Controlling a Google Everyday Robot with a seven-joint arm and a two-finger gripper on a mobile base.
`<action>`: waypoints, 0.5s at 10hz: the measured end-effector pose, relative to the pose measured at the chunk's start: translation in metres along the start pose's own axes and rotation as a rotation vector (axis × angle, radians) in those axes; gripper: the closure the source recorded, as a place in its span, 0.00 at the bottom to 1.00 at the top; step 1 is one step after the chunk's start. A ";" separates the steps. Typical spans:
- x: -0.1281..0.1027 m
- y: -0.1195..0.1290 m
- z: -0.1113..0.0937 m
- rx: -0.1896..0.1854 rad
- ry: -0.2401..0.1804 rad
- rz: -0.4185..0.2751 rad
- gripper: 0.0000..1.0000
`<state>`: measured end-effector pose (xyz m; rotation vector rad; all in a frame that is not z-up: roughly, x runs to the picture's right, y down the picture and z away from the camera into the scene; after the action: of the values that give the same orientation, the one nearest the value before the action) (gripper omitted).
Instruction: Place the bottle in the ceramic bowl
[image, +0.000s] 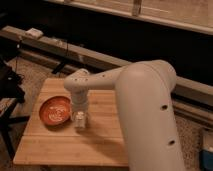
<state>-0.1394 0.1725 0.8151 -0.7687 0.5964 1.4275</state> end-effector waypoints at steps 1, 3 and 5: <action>-0.001 0.000 0.005 0.000 0.007 0.000 0.35; -0.004 0.000 0.013 0.001 0.027 -0.007 0.37; -0.006 0.000 0.019 0.004 0.042 -0.009 0.54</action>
<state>-0.1418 0.1830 0.8314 -0.7991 0.6271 1.4047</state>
